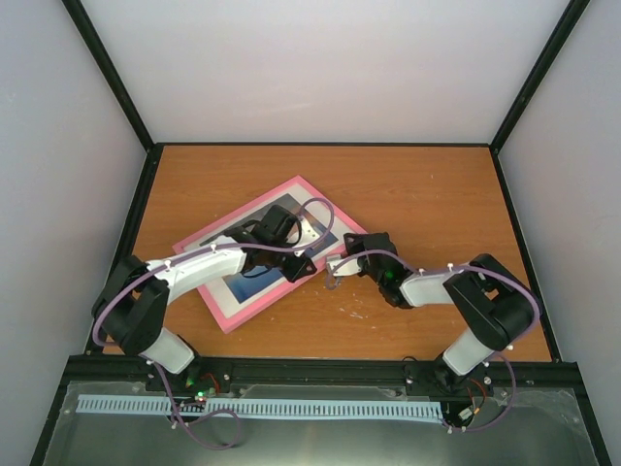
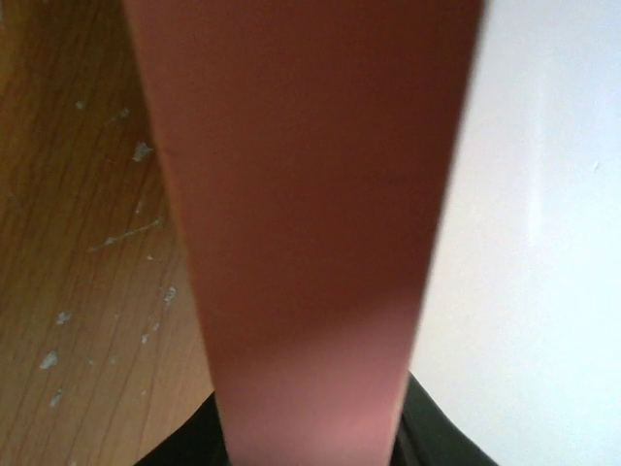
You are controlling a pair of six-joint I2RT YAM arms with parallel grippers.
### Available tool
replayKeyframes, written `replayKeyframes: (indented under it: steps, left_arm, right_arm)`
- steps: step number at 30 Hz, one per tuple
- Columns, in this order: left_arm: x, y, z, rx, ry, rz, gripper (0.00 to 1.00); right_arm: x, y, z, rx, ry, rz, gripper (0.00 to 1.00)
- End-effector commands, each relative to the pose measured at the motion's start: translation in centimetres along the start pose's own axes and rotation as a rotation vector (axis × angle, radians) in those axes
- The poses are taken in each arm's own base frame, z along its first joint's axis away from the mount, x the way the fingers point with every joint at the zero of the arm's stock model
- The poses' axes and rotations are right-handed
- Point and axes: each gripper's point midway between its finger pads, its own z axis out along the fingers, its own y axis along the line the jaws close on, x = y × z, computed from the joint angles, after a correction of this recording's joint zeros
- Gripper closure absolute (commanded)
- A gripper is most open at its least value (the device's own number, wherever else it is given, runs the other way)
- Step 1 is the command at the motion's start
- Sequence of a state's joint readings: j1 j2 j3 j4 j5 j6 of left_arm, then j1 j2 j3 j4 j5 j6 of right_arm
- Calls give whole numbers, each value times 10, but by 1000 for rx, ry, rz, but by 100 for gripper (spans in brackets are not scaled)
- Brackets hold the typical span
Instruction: Take the photo out of the frame
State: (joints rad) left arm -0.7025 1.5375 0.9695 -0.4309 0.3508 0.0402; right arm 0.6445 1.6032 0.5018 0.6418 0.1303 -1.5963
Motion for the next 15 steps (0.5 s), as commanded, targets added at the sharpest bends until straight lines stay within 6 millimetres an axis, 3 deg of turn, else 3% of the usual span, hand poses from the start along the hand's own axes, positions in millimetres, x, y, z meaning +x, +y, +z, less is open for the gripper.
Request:
replayKeyframes:
  steps: [1,5,6,11,15]
  left_arm:
    - [-33,-18,-21,48,-131,80,95]
    - [-48,-11,-46,-42,-189,60,54]
    - [-52,-9,-56,-72,-214,52,48]
    - [-65,-18,-107,-130,-333,30,32]
    - [-58,-21,-130,-239,-336,61,30]
  right_arm:
    - [-2,-41,-15,148,-11,33,79]
    - [4,-49,-30,137,1,97,87]
    - [5,-53,-36,137,2,116,88]
    - [14,-64,-58,39,38,298,94]
    - [14,-68,-80,-89,29,437,97]
